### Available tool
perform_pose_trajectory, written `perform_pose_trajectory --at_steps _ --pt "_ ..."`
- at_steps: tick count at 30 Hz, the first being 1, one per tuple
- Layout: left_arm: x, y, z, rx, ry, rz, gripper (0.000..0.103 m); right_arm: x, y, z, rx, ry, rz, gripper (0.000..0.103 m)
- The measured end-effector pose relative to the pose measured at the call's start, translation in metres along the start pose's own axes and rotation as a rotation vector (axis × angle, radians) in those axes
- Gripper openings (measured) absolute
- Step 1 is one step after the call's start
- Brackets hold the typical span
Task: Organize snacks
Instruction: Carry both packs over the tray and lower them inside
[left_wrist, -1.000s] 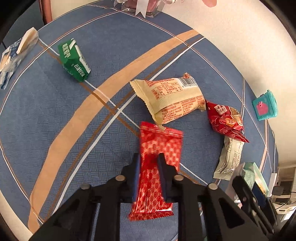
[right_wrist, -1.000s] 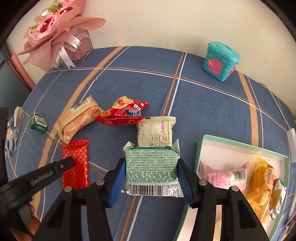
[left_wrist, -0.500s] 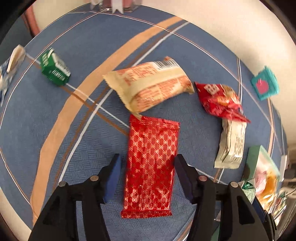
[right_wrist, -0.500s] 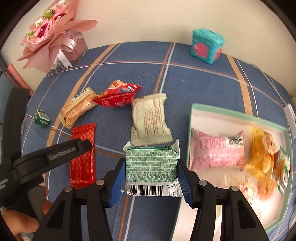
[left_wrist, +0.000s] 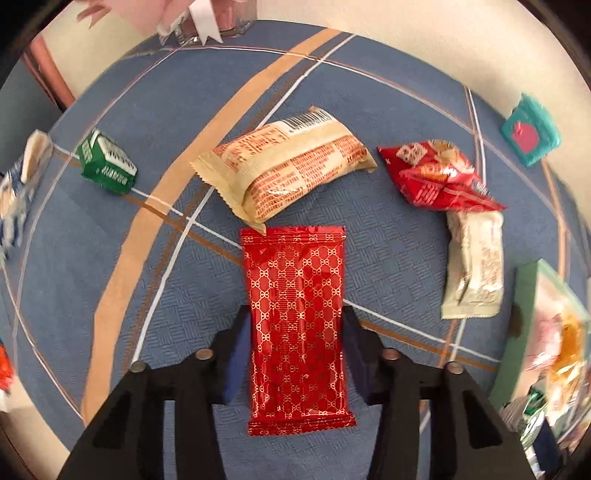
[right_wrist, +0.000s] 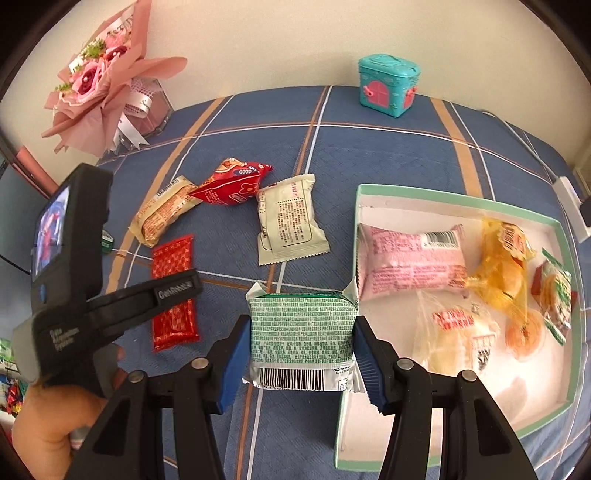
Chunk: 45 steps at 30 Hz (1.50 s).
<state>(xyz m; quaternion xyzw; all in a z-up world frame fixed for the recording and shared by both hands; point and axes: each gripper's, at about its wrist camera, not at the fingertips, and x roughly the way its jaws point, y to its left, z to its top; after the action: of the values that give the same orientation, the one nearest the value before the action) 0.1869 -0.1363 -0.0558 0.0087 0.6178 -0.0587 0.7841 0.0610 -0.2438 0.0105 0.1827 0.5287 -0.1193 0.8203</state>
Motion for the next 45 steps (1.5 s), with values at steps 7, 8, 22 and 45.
perform_pose_trajectory --at_steps 7,8,22,45 --pt "-0.020 0.004 -0.001 -0.096 -0.019 -0.115 0.046 -0.028 -0.005 -0.002 0.030 -0.058 0.036 0.057" --pt "-0.028 0.001 -0.001 -0.097 -0.034 -0.130 0.046 -0.033 -0.006 -0.002 0.035 -0.067 0.040 0.057" --pt "-0.118 -0.016 -0.022 -0.003 -0.181 -0.254 0.046 -0.074 -0.073 0.003 0.200 -0.134 -0.042 0.057" --pt "-0.113 -0.117 -0.084 0.337 -0.127 -0.245 0.046 -0.097 -0.199 -0.022 0.490 -0.141 -0.186 0.057"
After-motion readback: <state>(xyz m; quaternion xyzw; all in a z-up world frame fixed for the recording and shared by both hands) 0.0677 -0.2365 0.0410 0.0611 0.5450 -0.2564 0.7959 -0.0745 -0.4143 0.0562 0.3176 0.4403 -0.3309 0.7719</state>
